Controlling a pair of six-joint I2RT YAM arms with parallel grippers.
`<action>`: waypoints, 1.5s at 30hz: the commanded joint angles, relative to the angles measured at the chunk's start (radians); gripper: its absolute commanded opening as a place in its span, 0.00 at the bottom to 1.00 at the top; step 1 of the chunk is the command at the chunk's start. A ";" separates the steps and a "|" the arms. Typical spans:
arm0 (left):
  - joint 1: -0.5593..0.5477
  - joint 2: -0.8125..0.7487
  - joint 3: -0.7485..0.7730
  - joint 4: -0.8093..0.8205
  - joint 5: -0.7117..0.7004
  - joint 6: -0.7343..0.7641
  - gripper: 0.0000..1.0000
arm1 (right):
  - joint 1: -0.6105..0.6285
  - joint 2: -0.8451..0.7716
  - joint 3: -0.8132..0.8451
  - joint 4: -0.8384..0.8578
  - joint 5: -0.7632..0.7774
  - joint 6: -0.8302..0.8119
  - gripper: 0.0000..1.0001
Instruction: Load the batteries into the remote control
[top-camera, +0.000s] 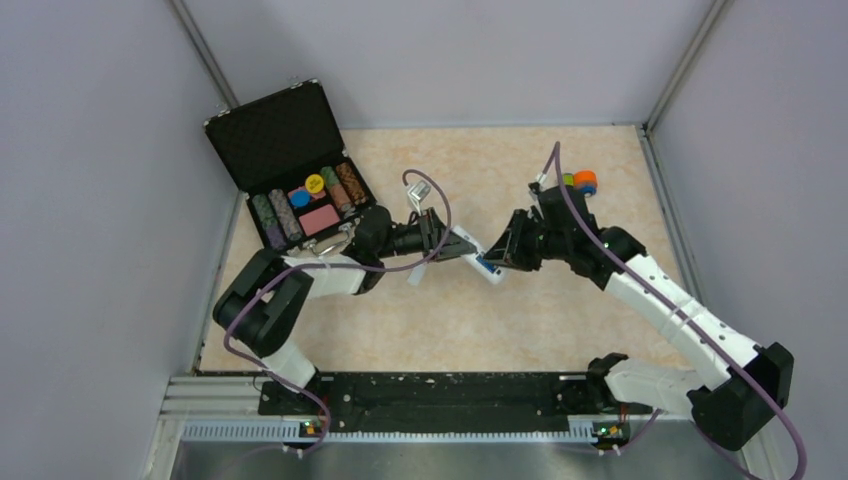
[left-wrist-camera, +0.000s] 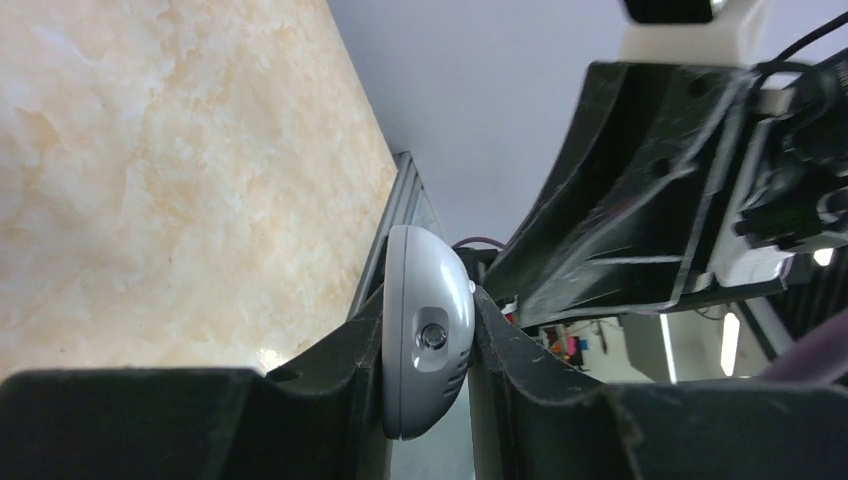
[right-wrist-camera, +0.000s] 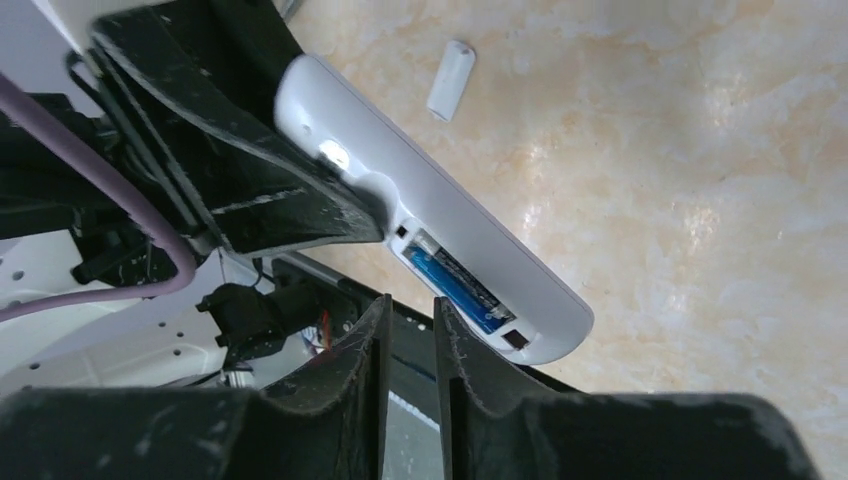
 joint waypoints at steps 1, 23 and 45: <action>0.010 -0.117 0.050 -0.225 -0.040 0.191 0.00 | -0.020 -0.040 0.137 -0.003 -0.020 -0.077 0.25; 0.467 -0.738 0.084 -1.411 -0.535 0.592 0.00 | 0.236 0.511 0.274 0.133 0.211 -0.292 0.28; 0.581 -0.727 0.103 -1.537 -0.461 0.525 0.00 | 0.248 0.890 0.416 0.366 0.130 -0.847 0.34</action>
